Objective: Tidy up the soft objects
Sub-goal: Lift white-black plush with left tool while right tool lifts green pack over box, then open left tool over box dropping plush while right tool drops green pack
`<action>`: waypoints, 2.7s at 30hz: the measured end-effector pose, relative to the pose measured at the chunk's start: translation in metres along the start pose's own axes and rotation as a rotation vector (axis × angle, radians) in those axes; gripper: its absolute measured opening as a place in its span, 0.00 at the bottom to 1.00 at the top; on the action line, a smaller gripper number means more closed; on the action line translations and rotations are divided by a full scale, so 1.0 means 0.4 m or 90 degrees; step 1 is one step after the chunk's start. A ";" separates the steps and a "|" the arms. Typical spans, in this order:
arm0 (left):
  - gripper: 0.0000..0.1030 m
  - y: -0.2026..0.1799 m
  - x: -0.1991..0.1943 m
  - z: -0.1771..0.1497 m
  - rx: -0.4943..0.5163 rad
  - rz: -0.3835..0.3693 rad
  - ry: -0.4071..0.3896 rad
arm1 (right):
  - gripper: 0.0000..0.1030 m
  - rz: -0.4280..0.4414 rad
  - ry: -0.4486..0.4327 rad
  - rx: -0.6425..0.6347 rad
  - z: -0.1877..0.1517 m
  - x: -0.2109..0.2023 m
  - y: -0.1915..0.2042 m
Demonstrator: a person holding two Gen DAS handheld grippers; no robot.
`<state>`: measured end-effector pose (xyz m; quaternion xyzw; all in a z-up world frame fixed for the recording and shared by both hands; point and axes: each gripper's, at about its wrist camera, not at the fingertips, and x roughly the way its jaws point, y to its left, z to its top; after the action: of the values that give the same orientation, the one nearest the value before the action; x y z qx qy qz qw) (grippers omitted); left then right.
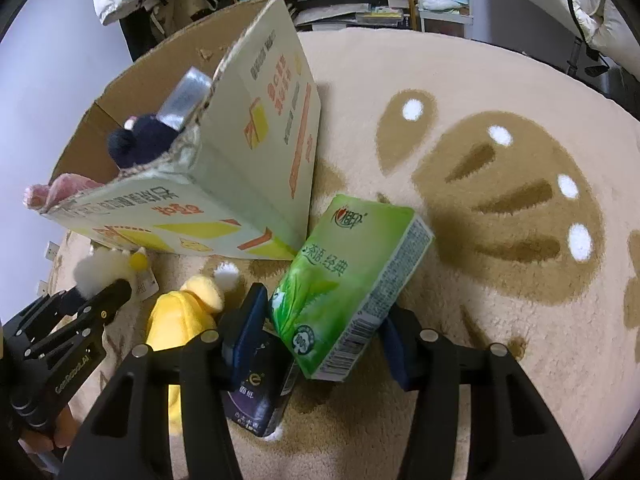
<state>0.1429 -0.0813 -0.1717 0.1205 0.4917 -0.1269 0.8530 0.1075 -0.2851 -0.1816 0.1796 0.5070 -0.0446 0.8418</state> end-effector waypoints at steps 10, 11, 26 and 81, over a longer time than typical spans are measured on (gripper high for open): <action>0.32 0.007 -0.119 -0.042 -0.006 0.016 -0.042 | 0.54 0.034 -0.070 -0.016 -0.019 -0.119 0.001; 0.32 0.005 -0.121 -0.030 -0.006 0.017 -0.047 | 0.54 0.038 -0.082 -0.023 -0.022 -0.134 0.009; 0.32 0.029 -0.306 -0.030 -0.004 0.057 -0.173 | 0.53 0.019 -0.245 -0.103 -0.034 -0.335 0.124; 0.33 0.034 -0.367 0.206 -0.011 0.060 -0.355 | 0.53 0.090 -0.347 -0.154 0.155 -0.271 0.187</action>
<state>0.1428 -0.0814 -0.0027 0.0962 0.2329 -0.1113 0.9613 0.1261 -0.2487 -0.0419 0.0942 0.2502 0.0284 0.9632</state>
